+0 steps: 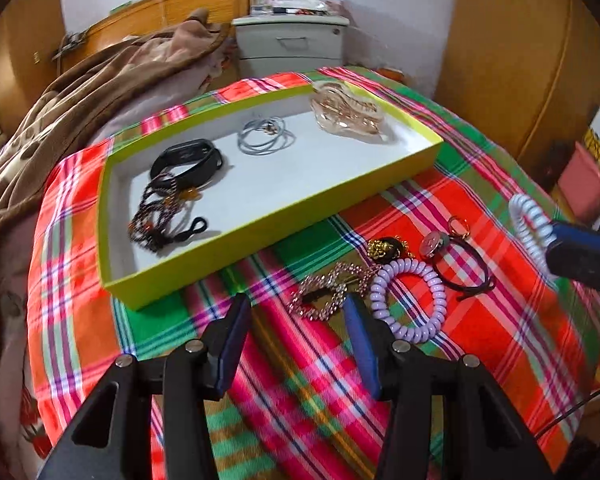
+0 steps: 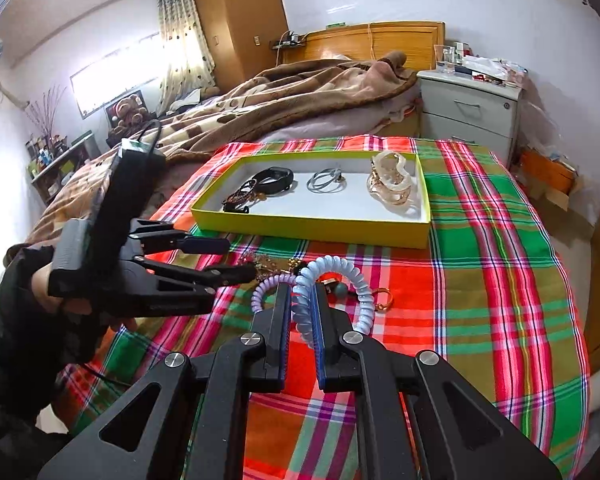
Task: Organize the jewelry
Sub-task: 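Grasp the light blue coil hair tie with the right gripper, then grasp the pink rhinestone hair clip with the left gripper while the right gripper holds the coil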
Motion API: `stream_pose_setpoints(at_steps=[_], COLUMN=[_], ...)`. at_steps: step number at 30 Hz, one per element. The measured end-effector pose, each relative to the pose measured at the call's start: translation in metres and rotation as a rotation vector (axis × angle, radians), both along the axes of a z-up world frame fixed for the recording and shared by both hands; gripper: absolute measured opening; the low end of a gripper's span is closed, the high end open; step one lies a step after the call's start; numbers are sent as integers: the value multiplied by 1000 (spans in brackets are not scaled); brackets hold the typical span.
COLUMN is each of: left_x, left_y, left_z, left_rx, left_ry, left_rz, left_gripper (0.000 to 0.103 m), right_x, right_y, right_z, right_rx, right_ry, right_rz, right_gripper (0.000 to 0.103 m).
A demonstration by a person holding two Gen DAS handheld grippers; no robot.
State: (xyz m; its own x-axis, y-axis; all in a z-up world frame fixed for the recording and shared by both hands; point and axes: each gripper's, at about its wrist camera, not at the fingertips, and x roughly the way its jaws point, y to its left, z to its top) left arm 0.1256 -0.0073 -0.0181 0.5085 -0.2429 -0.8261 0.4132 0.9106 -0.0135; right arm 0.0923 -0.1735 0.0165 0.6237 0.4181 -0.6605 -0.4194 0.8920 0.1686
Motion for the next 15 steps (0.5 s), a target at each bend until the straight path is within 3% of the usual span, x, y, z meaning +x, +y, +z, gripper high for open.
stream_pose_setpoints(at_steps=[4,15], left_x=[3,17], left_y=[-11,-27], left_z=[-4,-4], left_rx=[72,148], left_ry=[-11,-54], left_rz=[-59,-150], left_gripper=[55,56], right_x=[2,7], right_y=[-6,-12], right_z=[0,-3], right_rx=[14,37], right_ry=[2,17], right_rz=[-15,-32], right_gripper=[10,10])
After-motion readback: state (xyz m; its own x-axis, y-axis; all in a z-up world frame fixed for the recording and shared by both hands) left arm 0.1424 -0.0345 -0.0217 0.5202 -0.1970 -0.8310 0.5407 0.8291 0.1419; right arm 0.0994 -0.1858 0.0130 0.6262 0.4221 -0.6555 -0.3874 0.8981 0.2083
